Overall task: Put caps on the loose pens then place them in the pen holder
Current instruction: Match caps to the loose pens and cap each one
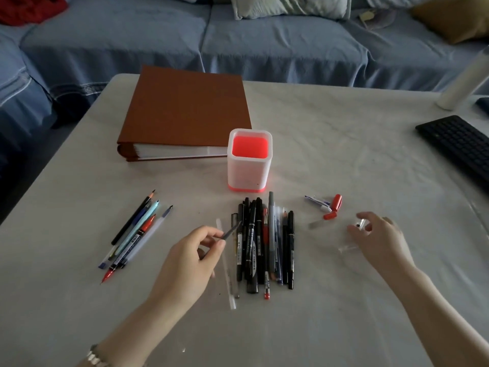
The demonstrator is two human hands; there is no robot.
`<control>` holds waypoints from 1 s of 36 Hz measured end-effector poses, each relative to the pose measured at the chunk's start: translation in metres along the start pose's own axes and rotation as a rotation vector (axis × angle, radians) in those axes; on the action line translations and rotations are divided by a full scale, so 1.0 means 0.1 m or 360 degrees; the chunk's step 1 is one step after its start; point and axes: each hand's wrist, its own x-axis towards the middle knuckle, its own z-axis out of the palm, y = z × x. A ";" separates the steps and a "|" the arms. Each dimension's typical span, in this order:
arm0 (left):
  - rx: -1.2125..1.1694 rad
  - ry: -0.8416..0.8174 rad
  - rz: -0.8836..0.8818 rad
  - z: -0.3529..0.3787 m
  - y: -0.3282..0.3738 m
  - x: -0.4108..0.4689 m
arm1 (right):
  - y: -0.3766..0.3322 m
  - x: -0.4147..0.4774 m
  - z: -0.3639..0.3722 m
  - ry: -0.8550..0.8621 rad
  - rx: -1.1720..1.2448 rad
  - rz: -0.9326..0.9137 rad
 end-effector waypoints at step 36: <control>-0.0288 -0.0192 0.0080 -0.09 0.25 -0.13 | -0.85 -0.72 -0.16 -0.0439 0.1256 -0.0660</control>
